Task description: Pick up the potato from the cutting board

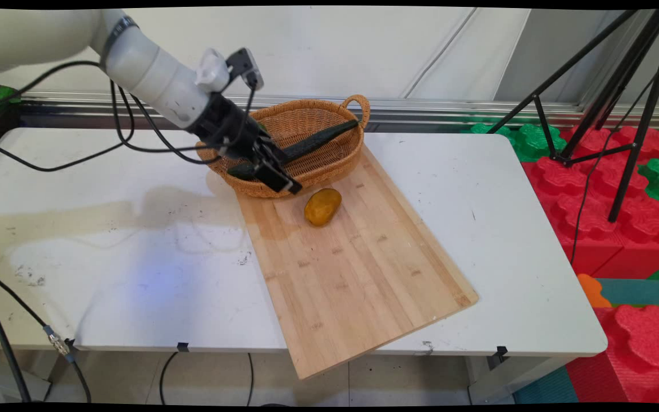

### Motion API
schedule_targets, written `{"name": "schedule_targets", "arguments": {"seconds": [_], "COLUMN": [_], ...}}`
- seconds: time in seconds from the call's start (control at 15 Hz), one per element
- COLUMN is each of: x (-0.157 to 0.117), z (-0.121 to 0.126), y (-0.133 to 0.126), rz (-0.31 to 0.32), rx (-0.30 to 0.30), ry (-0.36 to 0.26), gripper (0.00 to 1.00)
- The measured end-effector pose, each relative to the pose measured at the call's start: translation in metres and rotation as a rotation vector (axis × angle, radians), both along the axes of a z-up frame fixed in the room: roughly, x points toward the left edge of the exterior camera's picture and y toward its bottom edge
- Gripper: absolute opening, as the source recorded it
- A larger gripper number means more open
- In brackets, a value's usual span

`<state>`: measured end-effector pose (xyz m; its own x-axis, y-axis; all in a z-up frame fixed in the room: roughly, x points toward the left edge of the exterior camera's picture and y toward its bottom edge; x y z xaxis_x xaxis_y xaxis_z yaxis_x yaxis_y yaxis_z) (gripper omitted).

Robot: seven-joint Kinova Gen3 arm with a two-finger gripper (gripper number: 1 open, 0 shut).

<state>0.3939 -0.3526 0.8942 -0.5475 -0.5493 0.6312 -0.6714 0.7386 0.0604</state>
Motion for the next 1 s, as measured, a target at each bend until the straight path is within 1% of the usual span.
{"name": "schedule_targets", "arguments": {"seconds": [0.6, 1.0], "x": [-0.028, -0.043], "z": [-0.038, -0.06], "y": [0.002, -0.001], "rz": [0.033, 0.107], "rx": [0.044, 0.063], "ry": [-0.013, -0.019], "gripper": [1.0, 1.0]}}
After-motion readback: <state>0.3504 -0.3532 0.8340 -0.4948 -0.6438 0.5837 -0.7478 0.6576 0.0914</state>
